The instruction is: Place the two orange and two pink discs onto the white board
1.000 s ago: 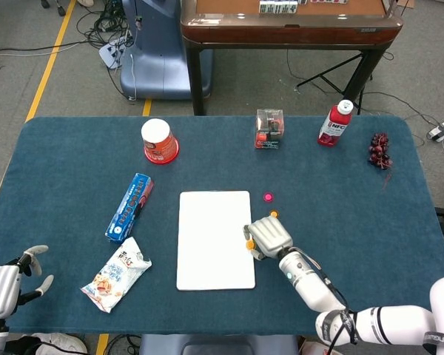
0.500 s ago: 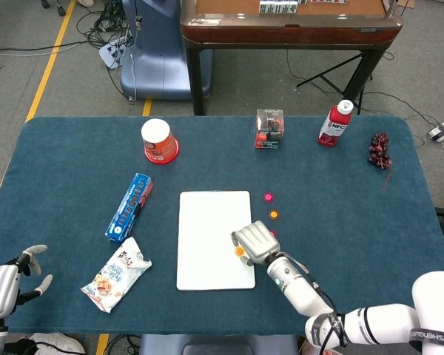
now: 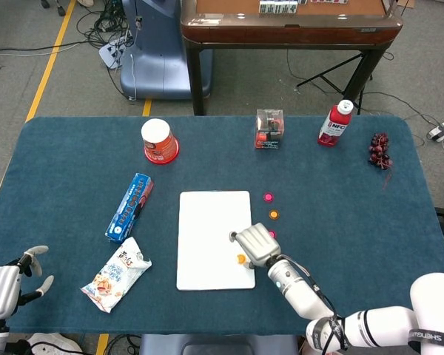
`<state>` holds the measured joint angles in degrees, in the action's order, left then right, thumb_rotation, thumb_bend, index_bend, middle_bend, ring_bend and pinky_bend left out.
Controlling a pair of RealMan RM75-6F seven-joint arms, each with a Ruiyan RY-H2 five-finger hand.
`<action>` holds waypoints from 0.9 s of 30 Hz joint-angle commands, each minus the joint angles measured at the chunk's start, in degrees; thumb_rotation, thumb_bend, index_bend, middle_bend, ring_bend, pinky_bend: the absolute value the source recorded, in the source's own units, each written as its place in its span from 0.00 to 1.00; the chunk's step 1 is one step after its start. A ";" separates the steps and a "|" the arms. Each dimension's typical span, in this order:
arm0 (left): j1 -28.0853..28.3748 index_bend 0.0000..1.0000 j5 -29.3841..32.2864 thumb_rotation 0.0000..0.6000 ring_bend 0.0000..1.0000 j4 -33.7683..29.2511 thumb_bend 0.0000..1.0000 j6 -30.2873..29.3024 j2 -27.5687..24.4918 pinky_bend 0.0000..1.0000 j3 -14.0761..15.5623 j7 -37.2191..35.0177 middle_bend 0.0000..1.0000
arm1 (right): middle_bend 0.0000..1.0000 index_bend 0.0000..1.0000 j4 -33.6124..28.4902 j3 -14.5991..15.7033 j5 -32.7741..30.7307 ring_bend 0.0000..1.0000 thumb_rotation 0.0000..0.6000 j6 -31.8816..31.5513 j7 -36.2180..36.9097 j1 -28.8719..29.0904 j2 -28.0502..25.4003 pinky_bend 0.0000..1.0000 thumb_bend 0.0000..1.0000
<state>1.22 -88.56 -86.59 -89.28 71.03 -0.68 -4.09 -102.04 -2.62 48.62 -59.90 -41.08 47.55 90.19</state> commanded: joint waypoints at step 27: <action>0.25 0.35 0.07 1.00 0.57 0.08 0.27 0.18 0.37 0.82 -0.22 0.09 0.60 | 1.00 0.32 8.33 -3.77 -7.15 1.00 1.00 1.74 3.88 -1.06 -7.74 1.00 0.23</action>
<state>1.46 -88.48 -86.52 -89.11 71.41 -0.91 -4.00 -94.34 -6.12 41.88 -58.63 -37.56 46.29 82.13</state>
